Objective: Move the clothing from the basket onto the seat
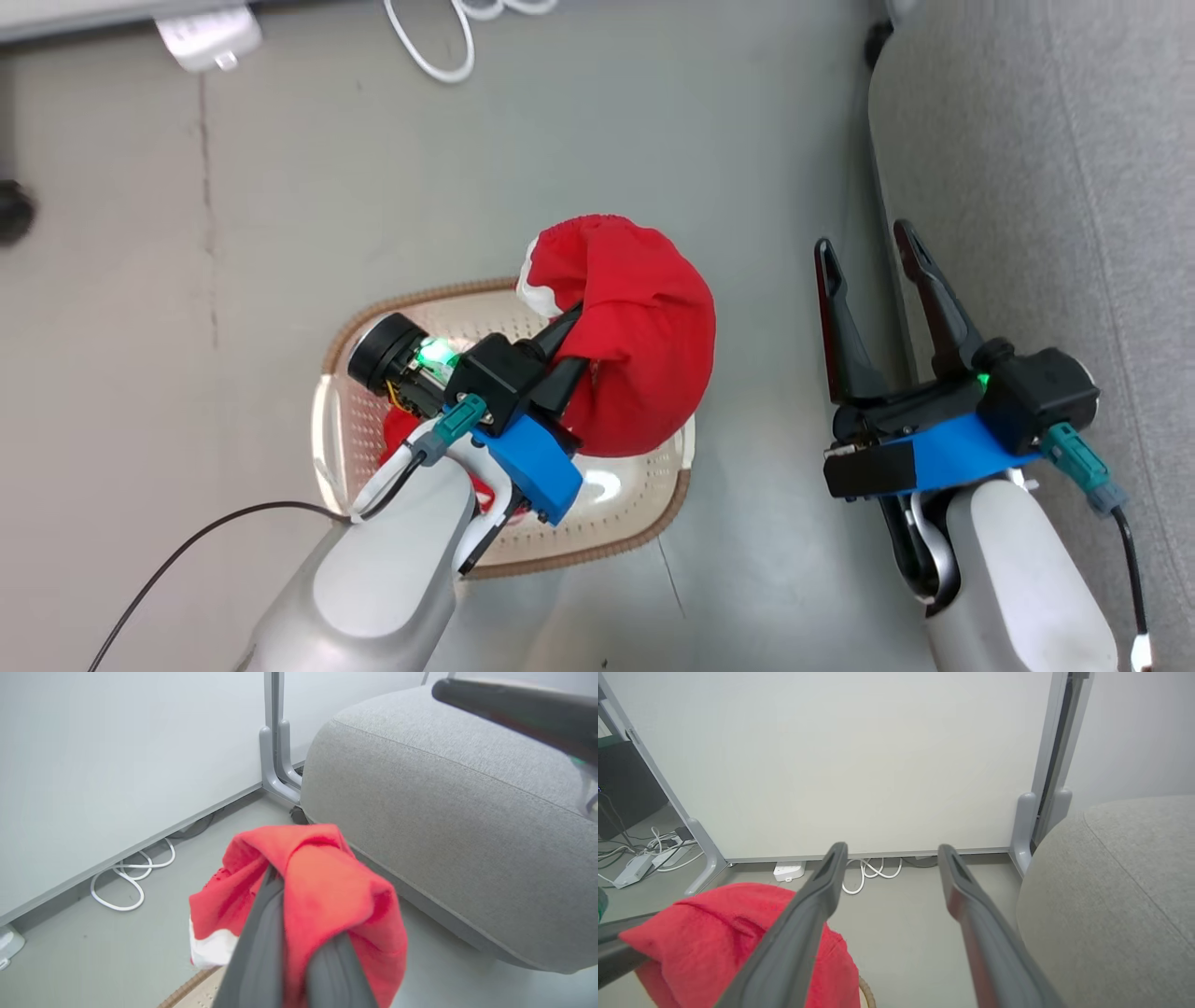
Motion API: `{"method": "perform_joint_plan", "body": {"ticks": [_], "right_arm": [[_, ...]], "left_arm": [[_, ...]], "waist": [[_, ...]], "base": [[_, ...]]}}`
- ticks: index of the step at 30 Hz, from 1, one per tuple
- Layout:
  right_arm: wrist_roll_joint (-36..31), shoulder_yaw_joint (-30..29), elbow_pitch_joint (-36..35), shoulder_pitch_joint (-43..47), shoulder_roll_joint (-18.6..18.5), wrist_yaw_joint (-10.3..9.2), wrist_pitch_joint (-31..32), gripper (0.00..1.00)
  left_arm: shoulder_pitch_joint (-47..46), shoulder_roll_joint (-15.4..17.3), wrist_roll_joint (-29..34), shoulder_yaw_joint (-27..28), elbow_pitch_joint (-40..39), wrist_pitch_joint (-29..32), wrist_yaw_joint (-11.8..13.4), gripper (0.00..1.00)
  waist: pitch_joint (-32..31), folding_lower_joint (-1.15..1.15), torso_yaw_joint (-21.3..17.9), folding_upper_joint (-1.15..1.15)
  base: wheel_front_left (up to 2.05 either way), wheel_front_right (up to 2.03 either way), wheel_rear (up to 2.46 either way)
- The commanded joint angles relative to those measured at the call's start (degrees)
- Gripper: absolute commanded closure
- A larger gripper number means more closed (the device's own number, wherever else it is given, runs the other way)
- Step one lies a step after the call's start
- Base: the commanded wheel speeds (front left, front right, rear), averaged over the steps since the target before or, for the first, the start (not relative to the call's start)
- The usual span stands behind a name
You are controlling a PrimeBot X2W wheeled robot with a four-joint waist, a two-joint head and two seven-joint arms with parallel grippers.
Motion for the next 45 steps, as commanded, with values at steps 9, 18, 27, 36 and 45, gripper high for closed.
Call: {"method": "perform_joint_plan", "body": {"ticks": [9, 18, 27, 36, 45], "right_arm": [[0.54, -0.6, 1.67, 4.68, -0.09, -0.04, -0.06, 0.0], [1.43, -0.42, 2.93, 9.27, -0.09, -0.04, -0.06, 0.0], [2.05, -0.18, 3.59, 12.8, -0.09, -0.04, -0.06, 0.0], [2.83, 0.95, 3.78, 15.65, -0.09, -0.04, -0.06, 0.0], [2.72, 2.13, 3.54, 15.85, -0.09, -0.04, -0.06, 0.0]], "left_arm": [[0.16, 1.2, 0.96, 1.52, -5.57, -0.19, -0.27, 1.0], [0.91, 1.65, 0.78, 2.36, -7.96, -0.18, -0.27, 1.0], [3.2, 1.83, -0.15, 1.31, -7.4, -0.18, -0.27, 1.0], [5.67, 2.27, -1.17, 0.68, -6.66, -0.18, -0.14, 1.0], [6.2, 1.98, -1.57, 0.38, -6.16, -0.18, -0.14, 1.0]], "waist": [[-10.31, 0.01, 2.49, 0.0], [-17.76, 0.01, 2.6, 0.0], [-22.5, 0.01, 2.56, 0.0], [-25.75, 0.01, 2.68, 0.0], [-26.48, 0.01, 2.58, 0.0]], "base": [[0.0, 0.0, 0.0], [0.0, 0.0, 0.0], [0.0, 0.0, 0.0], [0.0, 0.0, 0.0], [0.0, 0.0, 0.0]]}}
